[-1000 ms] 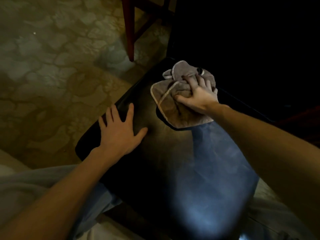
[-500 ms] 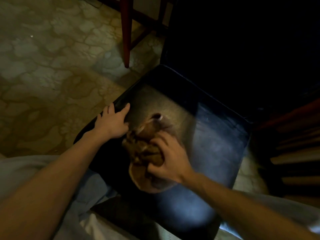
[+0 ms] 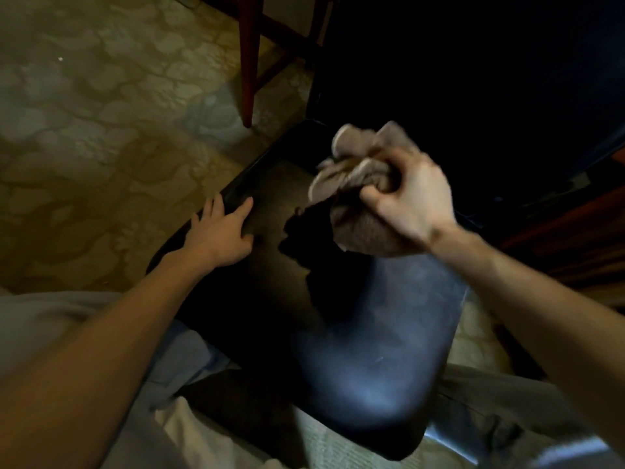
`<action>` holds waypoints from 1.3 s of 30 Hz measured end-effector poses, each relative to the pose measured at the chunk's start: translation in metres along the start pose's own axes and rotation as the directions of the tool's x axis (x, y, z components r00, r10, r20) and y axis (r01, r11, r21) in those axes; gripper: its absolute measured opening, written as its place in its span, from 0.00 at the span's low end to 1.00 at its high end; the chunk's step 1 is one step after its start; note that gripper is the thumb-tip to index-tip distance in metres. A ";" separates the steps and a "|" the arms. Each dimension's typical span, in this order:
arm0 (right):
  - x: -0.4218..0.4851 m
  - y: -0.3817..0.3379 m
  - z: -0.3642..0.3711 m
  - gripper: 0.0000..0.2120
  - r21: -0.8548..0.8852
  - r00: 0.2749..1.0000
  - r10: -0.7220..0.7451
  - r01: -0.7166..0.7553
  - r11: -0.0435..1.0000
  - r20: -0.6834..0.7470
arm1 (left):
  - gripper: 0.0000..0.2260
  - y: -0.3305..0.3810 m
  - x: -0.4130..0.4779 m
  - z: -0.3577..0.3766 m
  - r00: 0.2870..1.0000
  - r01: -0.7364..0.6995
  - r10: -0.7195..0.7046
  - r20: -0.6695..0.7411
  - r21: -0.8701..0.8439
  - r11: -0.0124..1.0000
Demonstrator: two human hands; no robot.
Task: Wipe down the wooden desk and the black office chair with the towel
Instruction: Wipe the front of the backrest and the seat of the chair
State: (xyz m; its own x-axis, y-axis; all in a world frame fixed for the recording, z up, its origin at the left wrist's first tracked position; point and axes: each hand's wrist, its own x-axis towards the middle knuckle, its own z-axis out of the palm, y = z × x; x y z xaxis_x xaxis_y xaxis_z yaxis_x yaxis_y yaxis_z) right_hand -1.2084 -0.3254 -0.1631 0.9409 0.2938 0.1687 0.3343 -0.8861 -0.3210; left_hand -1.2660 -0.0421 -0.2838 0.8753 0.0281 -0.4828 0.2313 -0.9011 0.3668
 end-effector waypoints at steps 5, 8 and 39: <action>0.057 0.029 0.017 0.42 -0.221 0.950 0.196 -0.143 0.965 0.243 | 0.35 -0.002 0.010 -0.003 0.999 -0.001 0.000 0.049 0.021 1.000; 0.076 0.045 0.050 0.49 -0.263 0.907 0.248 -0.161 0.951 0.341 | 0.36 -0.004 0.015 -0.003 0.999 -0.009 0.007 0.045 0.038 0.999; -0.172 -0.048 0.084 0.22 0.483 0.890 -0.382 0.228 0.846 0.250 | 0.34 -0.017 0.022 -0.002 1.000 0.000 0.000 -0.020 -0.013 1.000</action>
State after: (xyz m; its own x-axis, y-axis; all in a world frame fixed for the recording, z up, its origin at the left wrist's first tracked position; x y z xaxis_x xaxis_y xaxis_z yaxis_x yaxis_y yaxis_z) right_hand -1.3821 -0.3029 -0.2552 0.7232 0.6894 0.0400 0.5234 -0.5094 -0.6830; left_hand -1.2493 -0.0250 -0.2989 0.8833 0.0370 -0.4674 0.2370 -0.8954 0.3770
